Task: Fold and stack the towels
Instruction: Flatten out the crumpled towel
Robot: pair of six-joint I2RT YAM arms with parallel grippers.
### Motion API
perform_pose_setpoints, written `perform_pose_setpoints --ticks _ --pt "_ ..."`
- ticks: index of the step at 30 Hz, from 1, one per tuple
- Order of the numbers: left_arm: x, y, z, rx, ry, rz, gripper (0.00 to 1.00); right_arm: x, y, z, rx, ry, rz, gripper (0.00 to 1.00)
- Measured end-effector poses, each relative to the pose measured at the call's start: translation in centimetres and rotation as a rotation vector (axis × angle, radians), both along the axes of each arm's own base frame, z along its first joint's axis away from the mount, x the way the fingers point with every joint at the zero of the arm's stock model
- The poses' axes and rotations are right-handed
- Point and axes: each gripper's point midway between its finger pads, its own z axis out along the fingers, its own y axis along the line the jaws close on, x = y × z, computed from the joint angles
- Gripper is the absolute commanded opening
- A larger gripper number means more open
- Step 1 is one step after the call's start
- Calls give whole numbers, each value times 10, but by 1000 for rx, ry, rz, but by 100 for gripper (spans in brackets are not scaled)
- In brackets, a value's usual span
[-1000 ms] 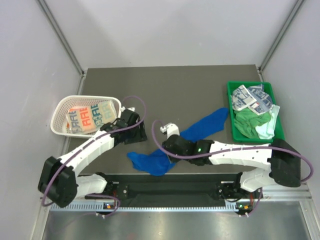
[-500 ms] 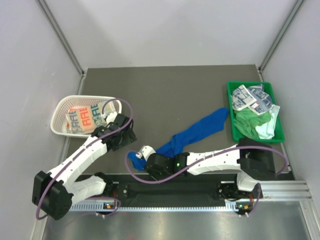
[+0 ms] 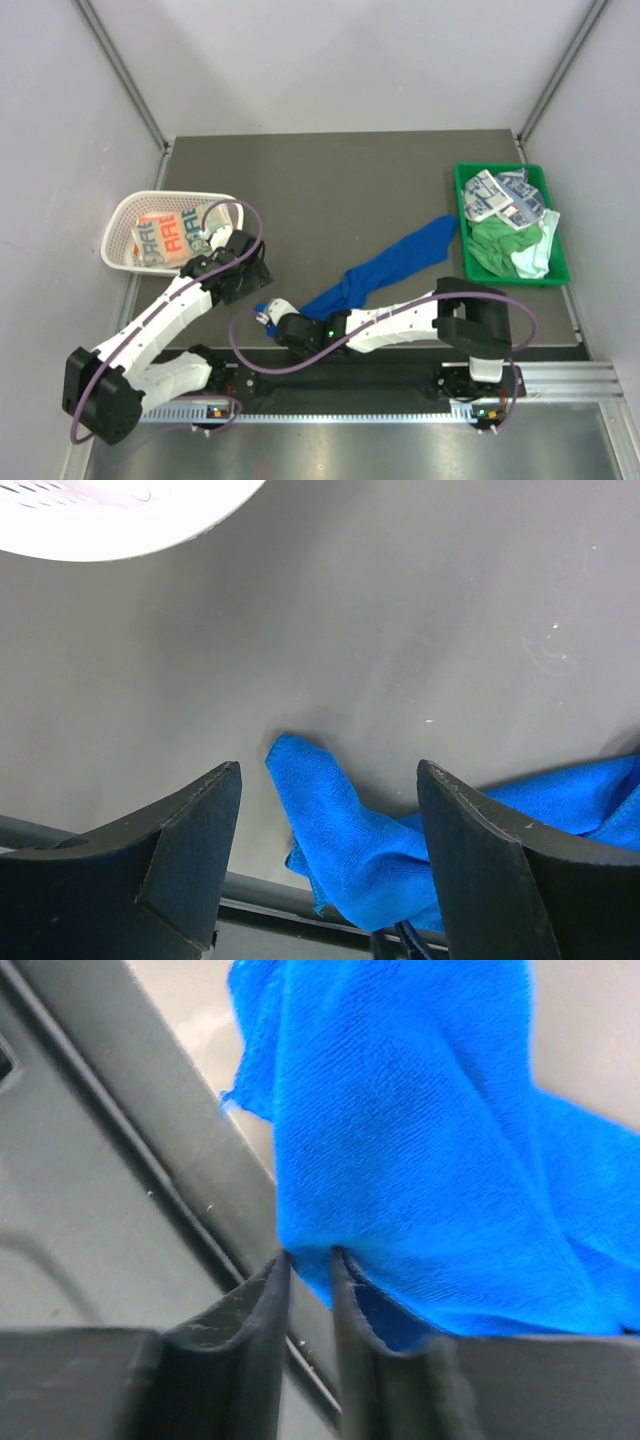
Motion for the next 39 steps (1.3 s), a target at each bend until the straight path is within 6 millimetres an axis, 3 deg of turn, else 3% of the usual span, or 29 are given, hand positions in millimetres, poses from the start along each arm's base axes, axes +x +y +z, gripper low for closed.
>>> perform_pose_setpoints --ticks 4,12,19,21,25,32,39 --pt "0 0 3 -7 -14 -3 76 10 -3 1 -19 -48 -38 0" --pt "0 -4 11 -29 -41 -45 74 35 -16 16 -8 -82 -123 0" --pt "5 -17 14 -71 -56 -118 71 109 -45 74 151 -74 -321 0" --pt "6 -22 14 -83 -53 -142 70 130 -54 83 177 -82 -376 0" --pt "9 -34 9 -111 -35 -192 70 158 -72 77 165 -68 -448 0" --pt "11 -51 -2 -153 8 -256 70 202 -112 44 96 -22 -605 0" --pt "12 -57 -3 -171 10 -279 70 216 -144 27 68 4 -719 0"
